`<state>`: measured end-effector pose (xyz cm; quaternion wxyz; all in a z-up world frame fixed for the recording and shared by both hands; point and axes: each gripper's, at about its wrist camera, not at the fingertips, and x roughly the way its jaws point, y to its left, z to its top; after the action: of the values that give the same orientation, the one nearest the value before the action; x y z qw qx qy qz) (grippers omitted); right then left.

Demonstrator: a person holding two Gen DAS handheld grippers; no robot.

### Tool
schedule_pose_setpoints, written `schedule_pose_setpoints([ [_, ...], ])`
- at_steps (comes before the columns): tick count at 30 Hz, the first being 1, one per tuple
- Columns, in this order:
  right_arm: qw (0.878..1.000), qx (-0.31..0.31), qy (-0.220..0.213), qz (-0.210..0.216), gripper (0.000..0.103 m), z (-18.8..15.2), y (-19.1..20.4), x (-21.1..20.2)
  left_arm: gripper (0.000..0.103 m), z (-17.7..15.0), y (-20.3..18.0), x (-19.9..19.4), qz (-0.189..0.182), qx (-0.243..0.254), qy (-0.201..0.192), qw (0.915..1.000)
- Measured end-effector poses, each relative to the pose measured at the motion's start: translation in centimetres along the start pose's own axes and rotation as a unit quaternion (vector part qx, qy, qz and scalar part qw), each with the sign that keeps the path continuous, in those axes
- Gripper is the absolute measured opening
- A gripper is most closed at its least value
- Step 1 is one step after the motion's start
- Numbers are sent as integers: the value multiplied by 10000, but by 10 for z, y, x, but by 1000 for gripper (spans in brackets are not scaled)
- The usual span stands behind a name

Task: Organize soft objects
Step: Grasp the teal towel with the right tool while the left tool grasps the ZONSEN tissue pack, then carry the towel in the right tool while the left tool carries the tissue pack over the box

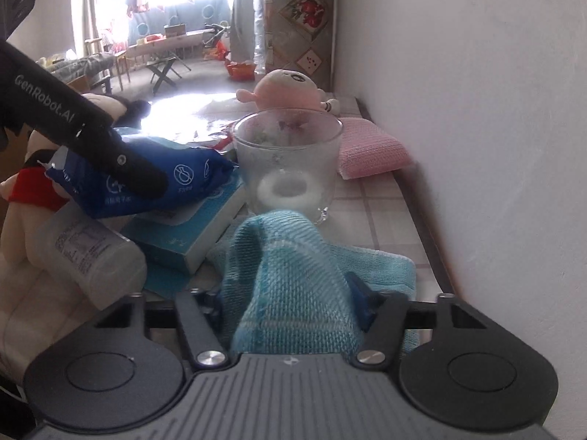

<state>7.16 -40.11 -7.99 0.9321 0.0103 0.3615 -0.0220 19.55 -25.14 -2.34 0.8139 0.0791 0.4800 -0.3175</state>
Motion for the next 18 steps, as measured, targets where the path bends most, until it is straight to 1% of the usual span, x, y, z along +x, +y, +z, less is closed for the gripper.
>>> schedule_pose_setpoints([
  [1,10000,-51,-11,0,52,0,2,-2,79,-1,1,-2,-5,-35,-7,10000],
  [3,9999,-150,-41,50,36,-1,6,-6,78,-3,4,-6,-35,-106,-38,9999],
  [4,9999,-86,-66,101,29,-1,7,-8,77,-4,6,-9,-65,-152,-62,9998],
  [5,9999,-59,-108,69,26,-1,8,-11,77,-6,8,-12,-91,-206,-95,9997],
  [8,9997,4,-251,11,23,-2,10,-23,77,-10,14,-23,-211,-346,-251,9989],
  [12,9990,67,-438,-52,22,0,12,-46,76,-18,22,-43,-370,-540,-496,9966],
  [15,9979,65,-623,-130,22,2,14,-71,76,-24,29,-62,-462,-679,-718,9940],
  [18,9959,49,-893,-134,22,10,19,-101,76,-33,36,-82,-631,-856,-915,9901],
])
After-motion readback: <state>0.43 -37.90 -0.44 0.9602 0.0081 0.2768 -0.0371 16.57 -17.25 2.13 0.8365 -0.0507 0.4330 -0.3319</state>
